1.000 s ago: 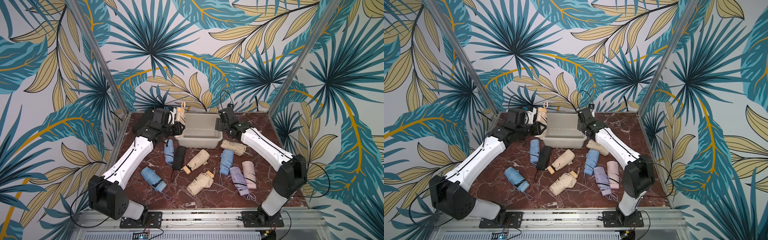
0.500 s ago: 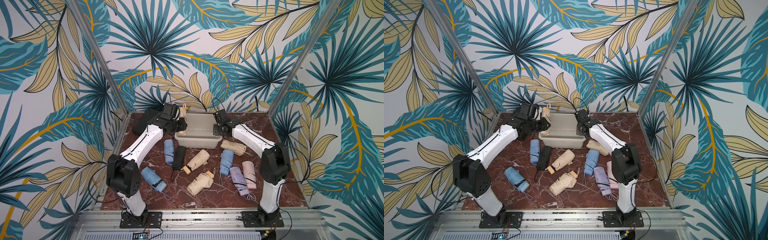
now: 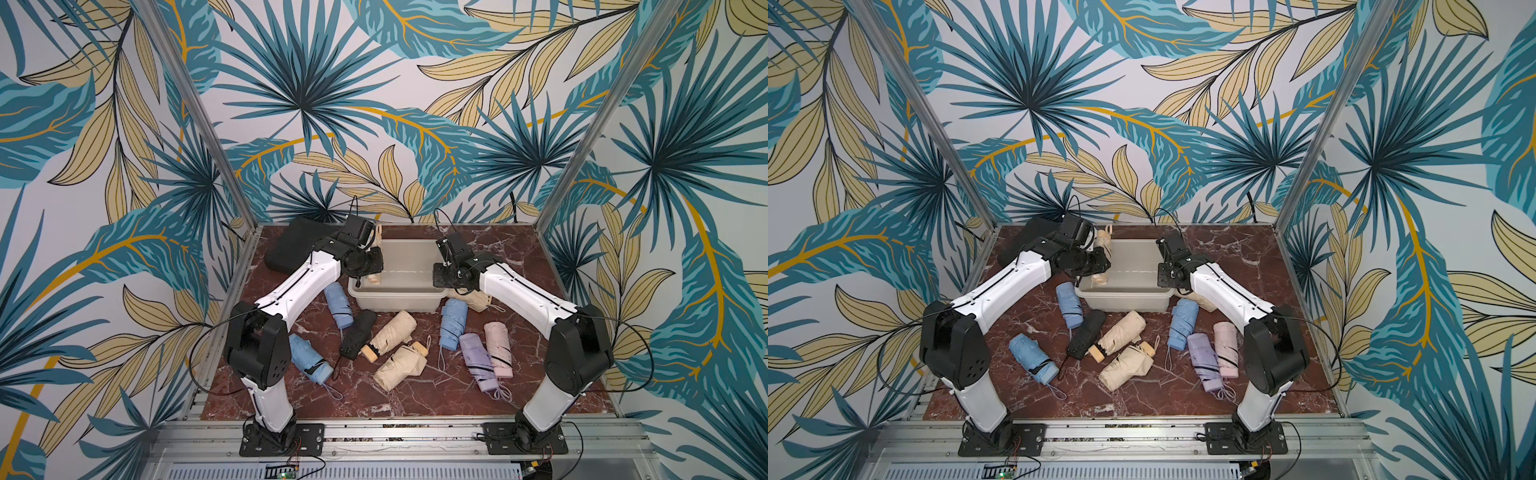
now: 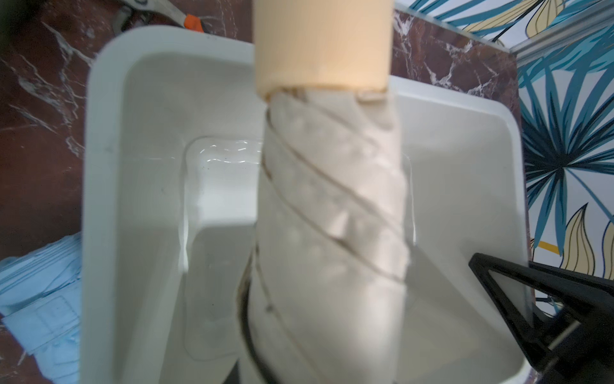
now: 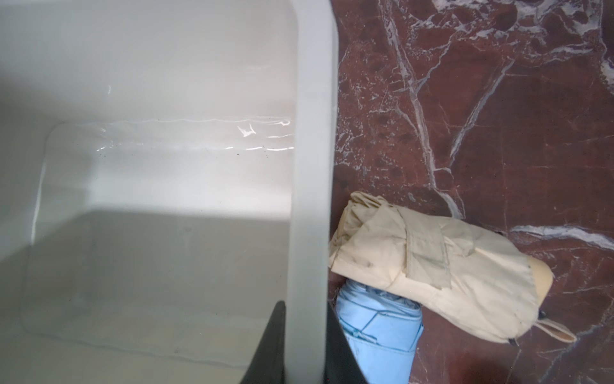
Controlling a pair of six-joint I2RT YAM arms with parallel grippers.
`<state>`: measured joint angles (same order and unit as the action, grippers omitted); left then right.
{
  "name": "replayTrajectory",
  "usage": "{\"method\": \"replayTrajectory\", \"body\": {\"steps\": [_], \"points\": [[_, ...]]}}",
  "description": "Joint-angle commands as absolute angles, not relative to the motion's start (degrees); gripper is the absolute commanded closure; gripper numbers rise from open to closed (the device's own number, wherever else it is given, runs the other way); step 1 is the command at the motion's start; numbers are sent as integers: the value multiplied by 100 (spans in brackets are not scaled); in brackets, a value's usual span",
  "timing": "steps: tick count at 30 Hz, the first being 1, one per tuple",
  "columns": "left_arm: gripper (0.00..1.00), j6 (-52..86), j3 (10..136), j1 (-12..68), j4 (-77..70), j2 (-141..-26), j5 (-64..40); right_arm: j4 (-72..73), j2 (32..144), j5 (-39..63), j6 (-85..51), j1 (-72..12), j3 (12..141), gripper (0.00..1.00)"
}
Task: Put the umbrella into the storage box
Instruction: Move the storage box to the center of the board, then place the umbrella in the storage box.
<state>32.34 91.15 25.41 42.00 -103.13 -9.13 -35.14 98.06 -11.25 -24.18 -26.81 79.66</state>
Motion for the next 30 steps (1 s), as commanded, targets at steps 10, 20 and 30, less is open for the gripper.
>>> {"method": "replayTrajectory", "body": {"steps": [10,20,30], "points": [[78,2737,9319,2676,4548,-10911,-764,-3319,9225,-1274,-2524,-2844,7559,52],[10,2672,9048,2678,4113,-10620,-360,-3096,8374,-1816,-2221,-2829,7186,32],[0,2715,8476,2960,3582,-8870,649,-2357,7509,-691,-1447,-2846,6705,32]]}}
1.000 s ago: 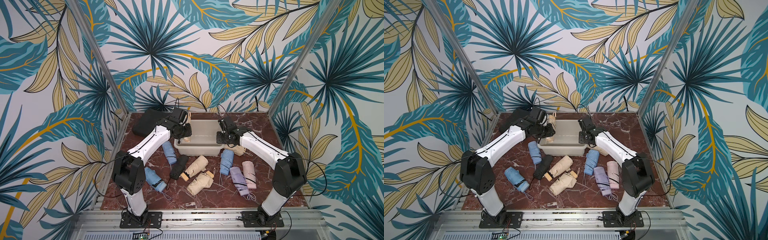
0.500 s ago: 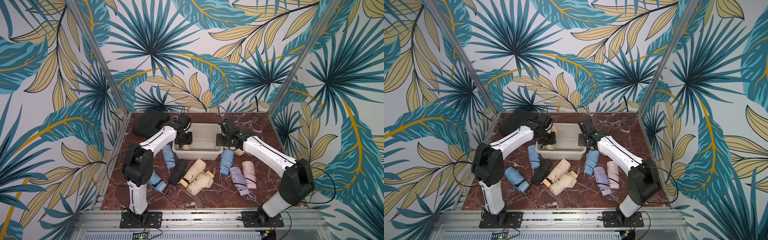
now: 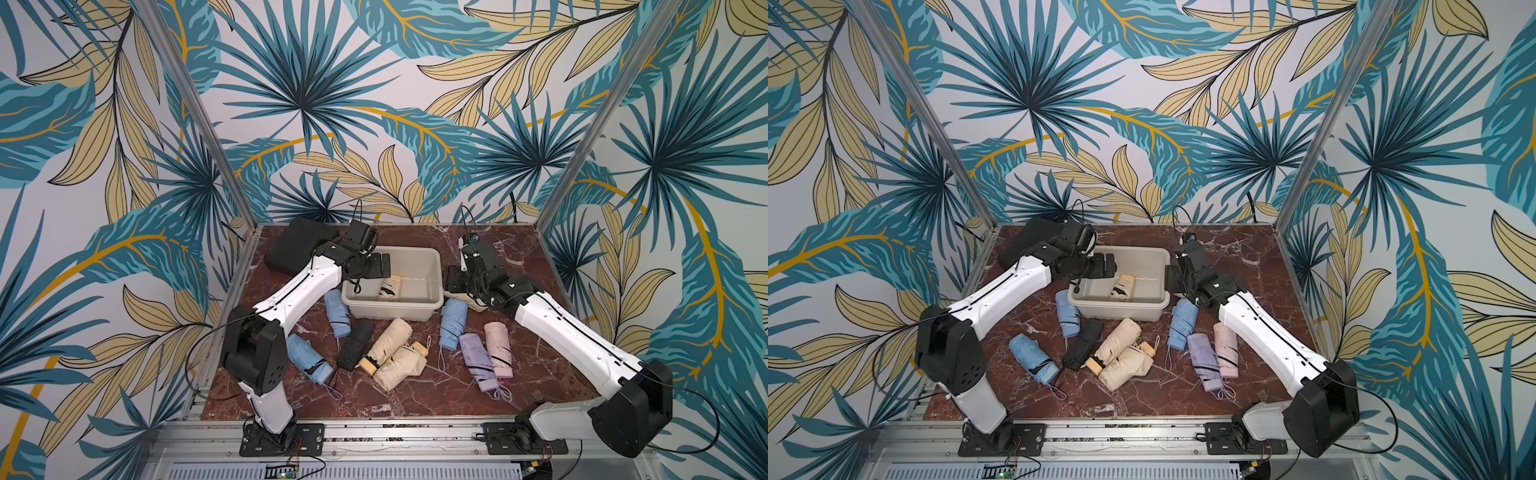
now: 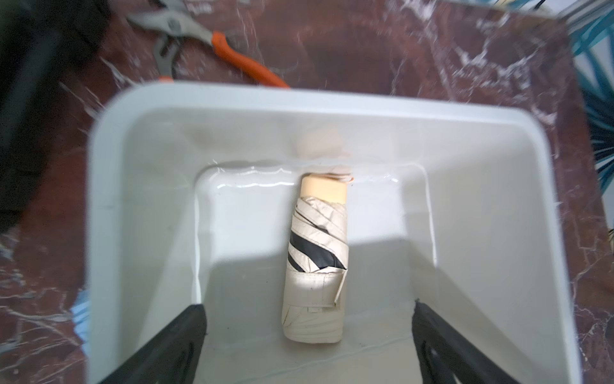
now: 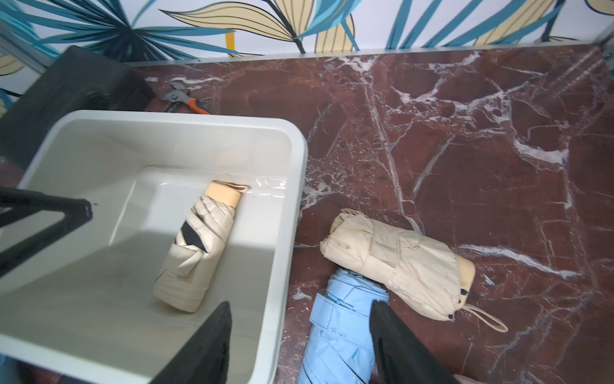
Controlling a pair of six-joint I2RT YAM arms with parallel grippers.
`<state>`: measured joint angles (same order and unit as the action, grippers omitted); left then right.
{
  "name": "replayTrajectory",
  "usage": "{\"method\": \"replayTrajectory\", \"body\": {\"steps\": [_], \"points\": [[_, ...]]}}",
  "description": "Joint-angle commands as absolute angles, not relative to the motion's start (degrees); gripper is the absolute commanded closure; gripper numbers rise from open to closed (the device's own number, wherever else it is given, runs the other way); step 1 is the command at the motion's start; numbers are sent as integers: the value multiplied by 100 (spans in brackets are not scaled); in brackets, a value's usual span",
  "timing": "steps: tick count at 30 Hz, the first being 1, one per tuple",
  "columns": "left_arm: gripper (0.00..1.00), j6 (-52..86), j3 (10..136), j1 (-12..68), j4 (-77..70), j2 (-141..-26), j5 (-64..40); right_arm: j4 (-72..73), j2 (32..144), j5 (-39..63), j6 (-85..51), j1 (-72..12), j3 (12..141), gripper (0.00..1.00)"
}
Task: Put the umbrella into the storage box
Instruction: Place the umbrella in the storage box, then pick up the umbrella from the center of the board.
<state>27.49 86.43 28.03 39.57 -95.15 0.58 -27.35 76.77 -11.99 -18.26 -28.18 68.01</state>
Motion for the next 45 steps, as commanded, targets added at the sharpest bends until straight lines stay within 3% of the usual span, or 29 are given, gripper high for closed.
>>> {"method": "replayTrajectory", "body": {"steps": [1,6,10,15,19,27,34,38,41,45], "points": [[0,2732,8260,2971,3382,-8575,760,-2321,7484,-472,-1343,-2863,6717,32],[0,2583,7093,2958,2339,-7302,1414,-2327,7488,1078,-151,-3436,6869,32],[0,2482,6984,2873,2720,-6834,1724,-2848,7539,1638,1024,-4244,6911,31],[0,2900,6147,2279,2218,-6139,1359,-3004,7518,2128,1943,-4485,6561,32],[0,3028,5773,1909,2108,-5822,924,-2836,7449,2146,2086,-4561,6284,32],[5,2711,5025,1959,2355,-5238,-502,-2731,7421,1007,511,-4562,6276,32],[8,2661,4348,3507,2552,-4918,-7,-2672,7093,-349,-624,-4529,6294,30],[9,2513,4382,4789,3105,-4991,952,-2900,6710,-1508,-983,-4410,6281,29],[8,2487,4551,5729,3633,-5265,1523,-3268,6346,-2174,-1355,-4107,6248,29],[8,2399,4790,6417,3688,-6111,1652,-3492,5856,-2282,-1852,-3630,6079,25]]}}
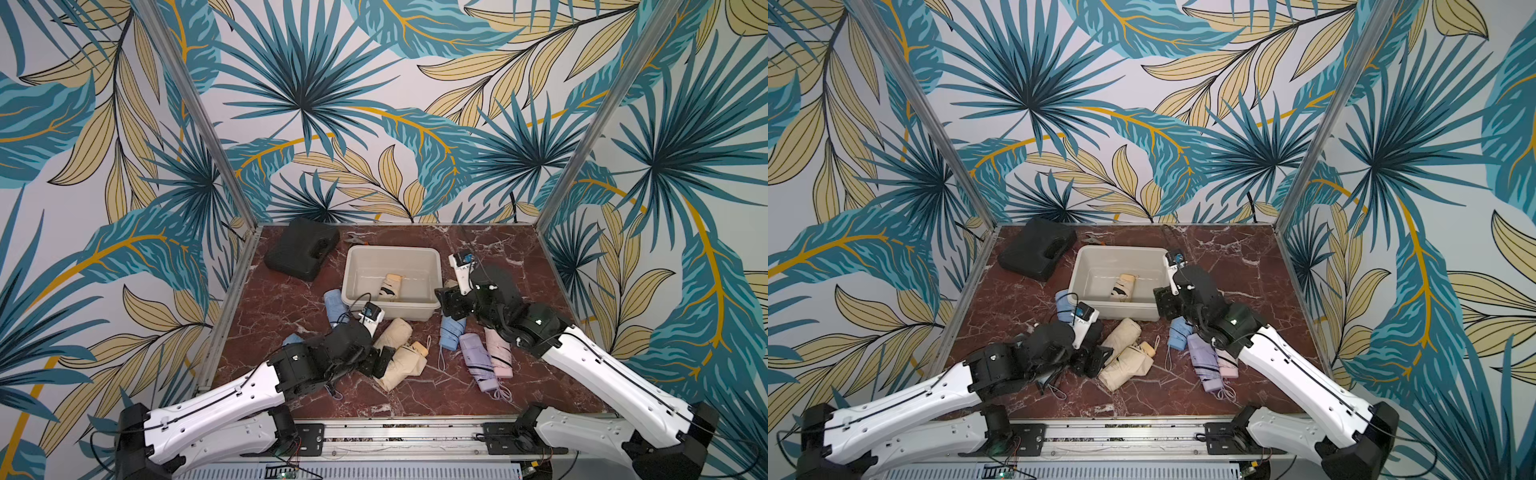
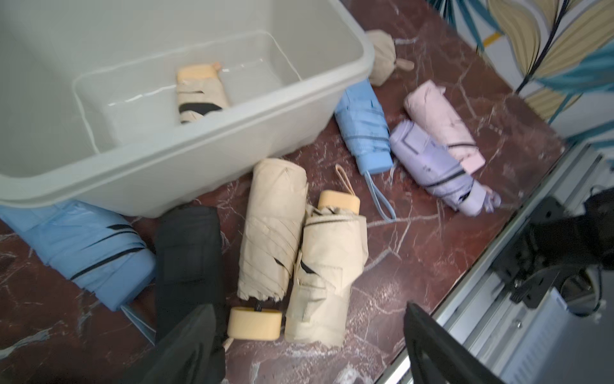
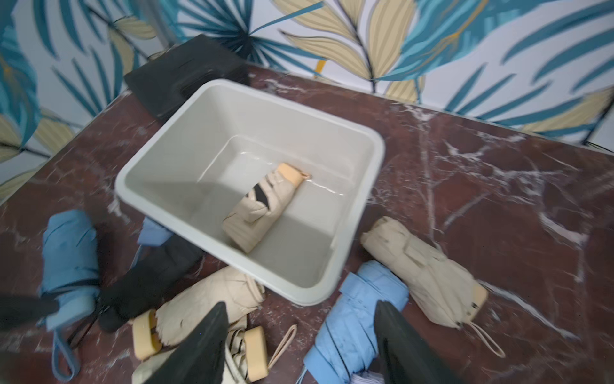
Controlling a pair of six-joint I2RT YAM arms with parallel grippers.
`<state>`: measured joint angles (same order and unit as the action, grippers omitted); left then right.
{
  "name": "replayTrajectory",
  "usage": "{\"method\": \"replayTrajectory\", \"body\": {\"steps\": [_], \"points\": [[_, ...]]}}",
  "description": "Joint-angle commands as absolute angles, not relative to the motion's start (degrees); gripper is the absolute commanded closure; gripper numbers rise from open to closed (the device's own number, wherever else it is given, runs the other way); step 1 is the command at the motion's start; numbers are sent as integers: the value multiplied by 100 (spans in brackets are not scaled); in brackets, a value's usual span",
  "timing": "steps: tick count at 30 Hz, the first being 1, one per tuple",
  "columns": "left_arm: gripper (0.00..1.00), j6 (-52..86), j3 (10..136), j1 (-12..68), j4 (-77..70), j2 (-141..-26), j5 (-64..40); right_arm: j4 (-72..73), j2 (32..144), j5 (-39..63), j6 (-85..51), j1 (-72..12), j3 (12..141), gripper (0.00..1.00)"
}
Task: Put the umbrella into the storage box
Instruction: Pick up the umbrella from the center of the board.
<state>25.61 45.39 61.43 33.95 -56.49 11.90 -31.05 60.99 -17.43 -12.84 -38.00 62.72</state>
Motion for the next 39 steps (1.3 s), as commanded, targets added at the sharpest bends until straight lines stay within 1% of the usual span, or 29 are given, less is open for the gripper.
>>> {"method": "replayTrajectory", "body": {"steps": [1,6,11,18,26,28,30,33,35,39], "points": [[7,2353,4871,6479,3650,-6359,1641,-3518,5773,-2289,-1953,-3562,6049,24],[5,2169,5721,6559,3923,-7838,1305,-3850,5484,-2411,-2278,-3371,6020,22],[4,2210,6265,6618,4210,-8840,1081,-3955,5176,-2570,-2346,-3355,5904,21],[4,2335,6565,6721,4455,-9479,1247,-3953,4903,-2678,-2365,-3357,5785,21],[5,2418,6730,6768,4471,-10003,1658,-3955,4887,-2640,-2374,-3357,5766,21],[11,2394,6737,6772,4408,-10115,1727,-3955,4887,-2608,-2390,-3357,5766,21],[13,2410,6781,6768,4427,-10264,1837,-3955,4908,-2585,-2408,-3352,5766,21],[20,2447,6821,6768,4413,-10494,1912,-3945,4915,-2549,-2449,-3356,5757,21],[23,2490,6824,6772,4376,-10609,1929,-3937,4926,-2515,-2477,-3356,5757,21],[24,2485,6743,6768,4231,-10713,1780,-3911,4972,-2514,-2487,-3357,5766,21]]}}
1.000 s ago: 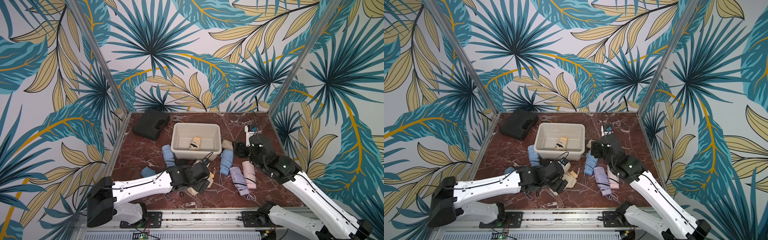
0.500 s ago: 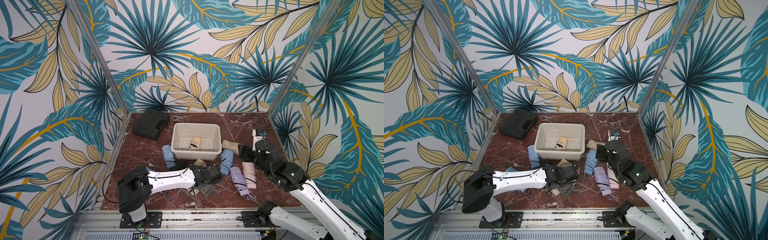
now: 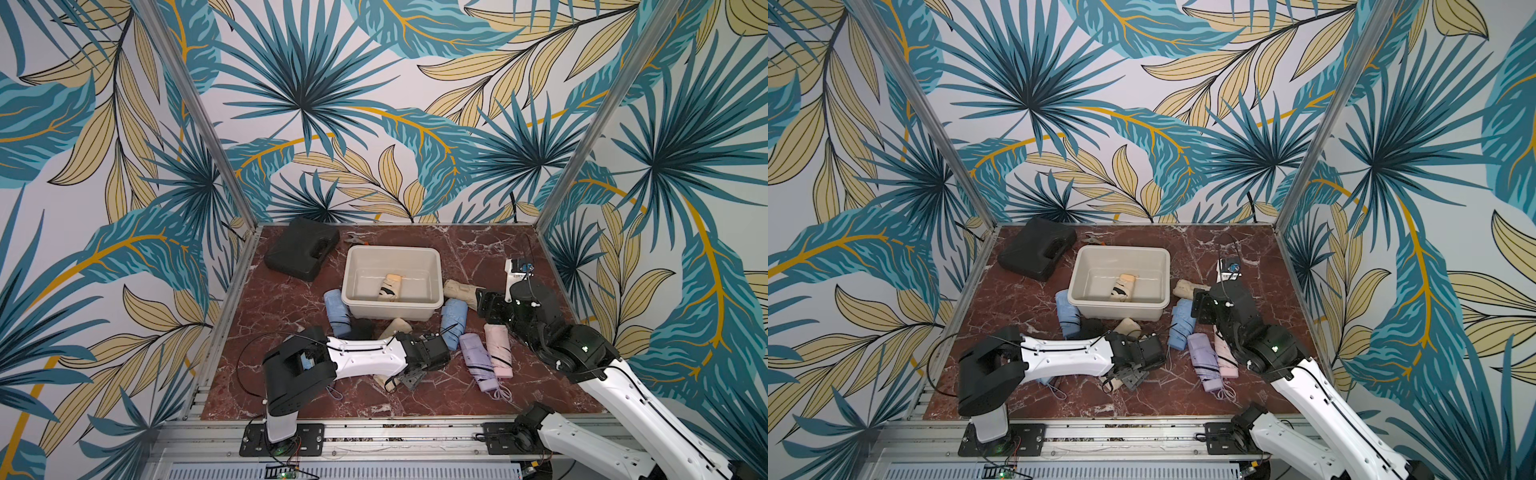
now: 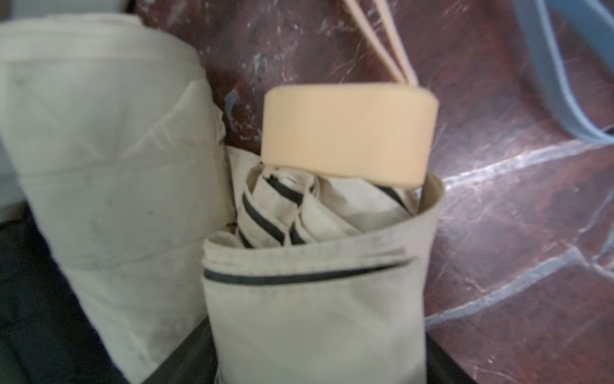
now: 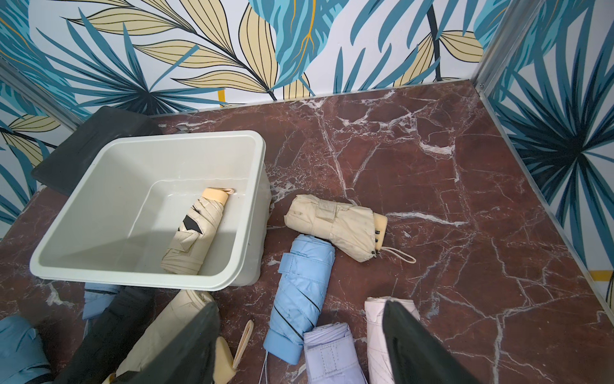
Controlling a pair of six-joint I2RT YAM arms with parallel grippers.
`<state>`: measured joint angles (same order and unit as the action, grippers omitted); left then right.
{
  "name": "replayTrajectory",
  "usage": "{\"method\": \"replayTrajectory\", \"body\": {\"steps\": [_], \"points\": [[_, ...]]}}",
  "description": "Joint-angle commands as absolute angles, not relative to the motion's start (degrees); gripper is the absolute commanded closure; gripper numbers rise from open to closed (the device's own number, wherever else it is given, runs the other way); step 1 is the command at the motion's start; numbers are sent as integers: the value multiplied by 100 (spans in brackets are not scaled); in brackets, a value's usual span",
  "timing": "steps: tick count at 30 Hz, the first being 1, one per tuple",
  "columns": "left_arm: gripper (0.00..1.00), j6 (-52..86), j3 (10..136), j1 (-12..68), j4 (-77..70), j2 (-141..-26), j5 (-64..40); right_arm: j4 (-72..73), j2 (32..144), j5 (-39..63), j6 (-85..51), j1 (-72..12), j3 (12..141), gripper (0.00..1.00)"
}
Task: Put the umbrella into the storage box
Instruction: Pick up the umbrella from the center of the board.
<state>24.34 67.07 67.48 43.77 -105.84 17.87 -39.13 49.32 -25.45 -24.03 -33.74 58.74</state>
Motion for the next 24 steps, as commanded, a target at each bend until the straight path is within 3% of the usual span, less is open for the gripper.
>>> {"method": "replayTrajectory", "body": {"steps": [1,4,10,15,24], "points": [[25,2496,6712,6768,4208,-10738,1750,-3903,4994,-2514,-2487,-3355,5770,21],[38,2528,6639,6768,4168,-10799,1756,-3868,5038,-2481,-2487,-3353,5774,21],[51,2711,6592,6772,4287,-10748,1801,-3797,5120,-2474,-2539,-3351,5740,23],[69,2673,6498,6792,4352,-10487,1784,-3753,5177,-2565,-2565,-3352,5695,25],[90,2543,5900,6796,3934,-9255,1443,-3709,5238,-2641,-2662,-3355,5643,25]]}}
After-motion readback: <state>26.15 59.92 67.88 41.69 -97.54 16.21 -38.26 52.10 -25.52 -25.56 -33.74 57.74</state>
